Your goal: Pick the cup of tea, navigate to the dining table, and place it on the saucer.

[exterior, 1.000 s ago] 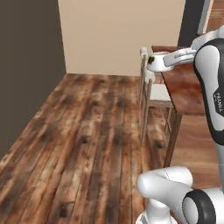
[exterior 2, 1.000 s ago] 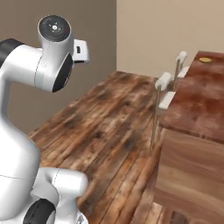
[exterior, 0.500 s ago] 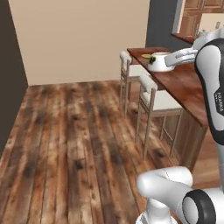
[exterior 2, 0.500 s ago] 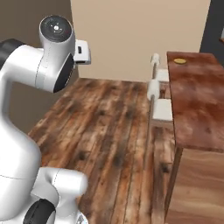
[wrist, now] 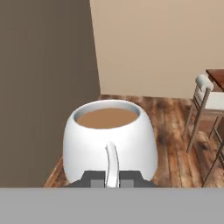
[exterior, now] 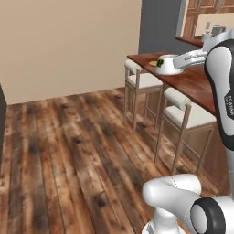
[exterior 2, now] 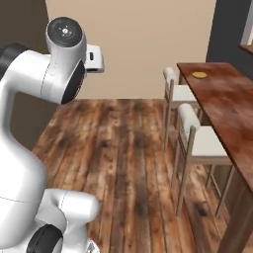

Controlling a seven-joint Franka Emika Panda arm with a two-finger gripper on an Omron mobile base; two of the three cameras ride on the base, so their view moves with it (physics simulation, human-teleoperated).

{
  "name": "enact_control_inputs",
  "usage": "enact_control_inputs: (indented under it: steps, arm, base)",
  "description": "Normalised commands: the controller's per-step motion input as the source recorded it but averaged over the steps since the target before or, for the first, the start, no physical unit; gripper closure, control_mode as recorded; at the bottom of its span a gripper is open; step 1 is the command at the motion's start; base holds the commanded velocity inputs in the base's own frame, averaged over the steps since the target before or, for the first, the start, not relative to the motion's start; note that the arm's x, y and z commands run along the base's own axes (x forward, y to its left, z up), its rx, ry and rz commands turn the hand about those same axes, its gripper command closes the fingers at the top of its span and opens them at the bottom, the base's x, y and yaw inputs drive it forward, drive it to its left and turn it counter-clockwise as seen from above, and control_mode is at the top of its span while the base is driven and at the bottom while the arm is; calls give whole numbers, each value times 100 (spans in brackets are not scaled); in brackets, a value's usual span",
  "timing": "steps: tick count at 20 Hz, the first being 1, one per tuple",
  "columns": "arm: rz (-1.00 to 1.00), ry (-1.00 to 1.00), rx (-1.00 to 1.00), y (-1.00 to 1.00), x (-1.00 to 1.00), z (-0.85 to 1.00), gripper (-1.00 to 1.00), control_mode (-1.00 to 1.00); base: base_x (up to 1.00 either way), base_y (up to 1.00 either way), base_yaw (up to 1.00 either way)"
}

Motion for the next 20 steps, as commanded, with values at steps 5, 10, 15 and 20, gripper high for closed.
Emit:
enact_control_inputs:
  steps: [5,10,15,20]
  arm:
    - [0,0,0,0,0,0,100,100]
    - [0,0,0,0,0,0,100,100]
    - [0,0,0,0,0,0,100,100]
    - [0,0,0,0,0,0,100,100]
  base:
    - [100,98,-34]
    - [100,98,-37]
    - [100,98,-42]
    - [100,85,-43]
